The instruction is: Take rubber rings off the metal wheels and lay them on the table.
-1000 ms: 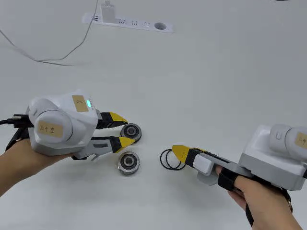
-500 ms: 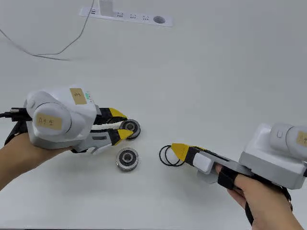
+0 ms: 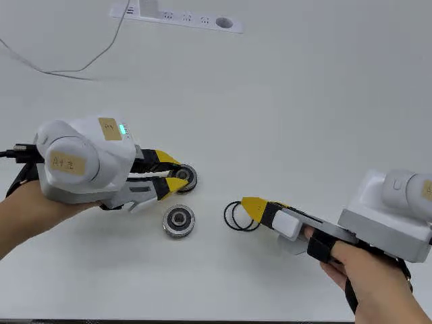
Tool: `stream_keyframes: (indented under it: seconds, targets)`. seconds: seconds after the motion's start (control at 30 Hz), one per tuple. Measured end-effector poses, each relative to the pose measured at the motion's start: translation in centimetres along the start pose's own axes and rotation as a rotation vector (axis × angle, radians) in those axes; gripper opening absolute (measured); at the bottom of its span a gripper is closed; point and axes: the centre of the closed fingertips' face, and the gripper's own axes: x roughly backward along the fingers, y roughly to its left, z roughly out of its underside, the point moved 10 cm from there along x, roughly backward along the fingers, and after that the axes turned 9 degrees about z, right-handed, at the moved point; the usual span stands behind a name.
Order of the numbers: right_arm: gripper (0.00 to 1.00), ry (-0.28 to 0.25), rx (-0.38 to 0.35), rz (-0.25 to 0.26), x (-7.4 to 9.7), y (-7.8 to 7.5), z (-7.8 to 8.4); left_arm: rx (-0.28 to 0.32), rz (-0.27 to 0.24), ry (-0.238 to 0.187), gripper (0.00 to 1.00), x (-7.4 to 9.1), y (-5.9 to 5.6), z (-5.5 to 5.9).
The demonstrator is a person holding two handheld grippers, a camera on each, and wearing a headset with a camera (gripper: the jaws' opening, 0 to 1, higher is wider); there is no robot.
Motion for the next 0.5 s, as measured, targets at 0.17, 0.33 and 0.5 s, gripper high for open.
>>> stream_keyframes:
  seconds: [0.17,0.33,0.5]
  targets:
    - [0.20,-0.003,-0.005,-0.006,-0.10,0.18,-0.18,0.001,0.006,0.000,0.14,0.00,-0.02,0.04]
    - [0.20,-0.004,-0.011,-0.017,-0.17,0.34,-0.31,0.002,0.009,-0.003,0.14,-0.01,-0.01,0.08]
    - [0.20,-0.002,-0.015,-0.036,-0.48,0.74,-0.68,0.002,0.011,-0.005,0.14,0.00,-0.02,0.13]
